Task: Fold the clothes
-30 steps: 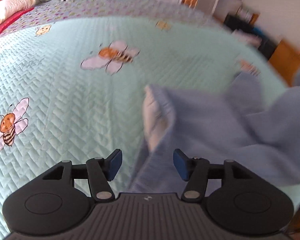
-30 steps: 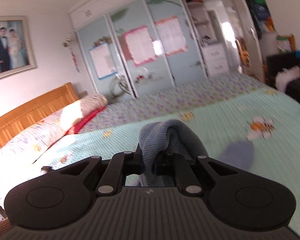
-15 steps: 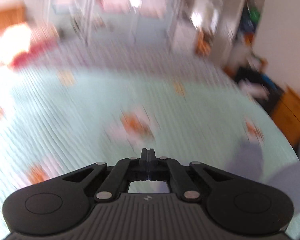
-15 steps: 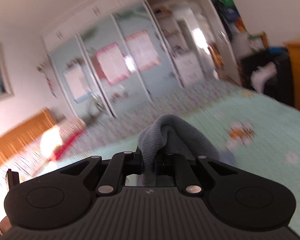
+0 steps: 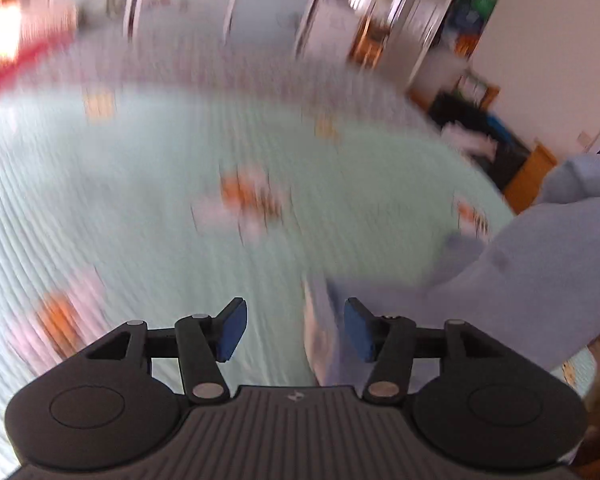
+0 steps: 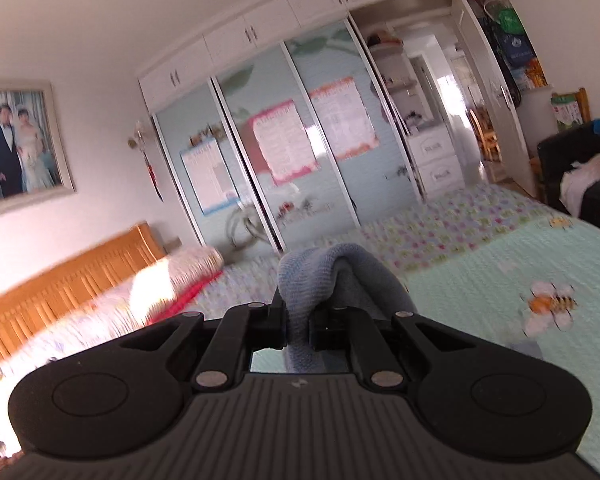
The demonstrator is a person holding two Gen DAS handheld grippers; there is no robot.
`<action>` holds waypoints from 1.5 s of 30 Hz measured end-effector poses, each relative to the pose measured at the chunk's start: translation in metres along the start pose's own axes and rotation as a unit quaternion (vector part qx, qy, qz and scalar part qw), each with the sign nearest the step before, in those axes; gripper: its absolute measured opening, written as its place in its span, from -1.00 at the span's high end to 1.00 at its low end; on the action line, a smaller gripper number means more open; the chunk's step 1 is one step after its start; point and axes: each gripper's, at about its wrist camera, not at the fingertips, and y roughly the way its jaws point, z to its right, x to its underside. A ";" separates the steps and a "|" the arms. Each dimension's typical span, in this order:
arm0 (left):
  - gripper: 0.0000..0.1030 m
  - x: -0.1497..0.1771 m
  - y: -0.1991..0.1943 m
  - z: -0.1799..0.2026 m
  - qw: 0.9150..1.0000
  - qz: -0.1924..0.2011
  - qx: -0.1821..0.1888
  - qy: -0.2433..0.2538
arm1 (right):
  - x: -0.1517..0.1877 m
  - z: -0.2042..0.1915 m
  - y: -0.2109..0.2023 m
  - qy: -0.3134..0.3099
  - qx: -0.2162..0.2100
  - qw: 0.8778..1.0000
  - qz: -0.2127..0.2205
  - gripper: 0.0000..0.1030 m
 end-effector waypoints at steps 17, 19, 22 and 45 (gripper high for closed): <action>-0.25 0.044 0.103 0.019 0.984 -0.080 0.135 -0.085 | 0.091 0.091 0.000 0.079 0.129 0.984 -0.092 0.76; -0.39 0.047 0.107 0.021 0.985 -0.093 0.119 -0.082 | 0.094 0.095 -0.001 0.091 0.137 0.982 -0.091 0.76; 0.55 0.053 0.116 0.030 0.985 -0.113 0.111 -0.070 | 0.098 0.091 -0.001 0.093 0.132 0.983 -0.091 0.76; 0.90 -0.126 -0.160 0.003 0.972 0.234 -0.030 0.017 | -0.088 -0.017 0.051 -0.010 0.013 0.997 0.077 0.88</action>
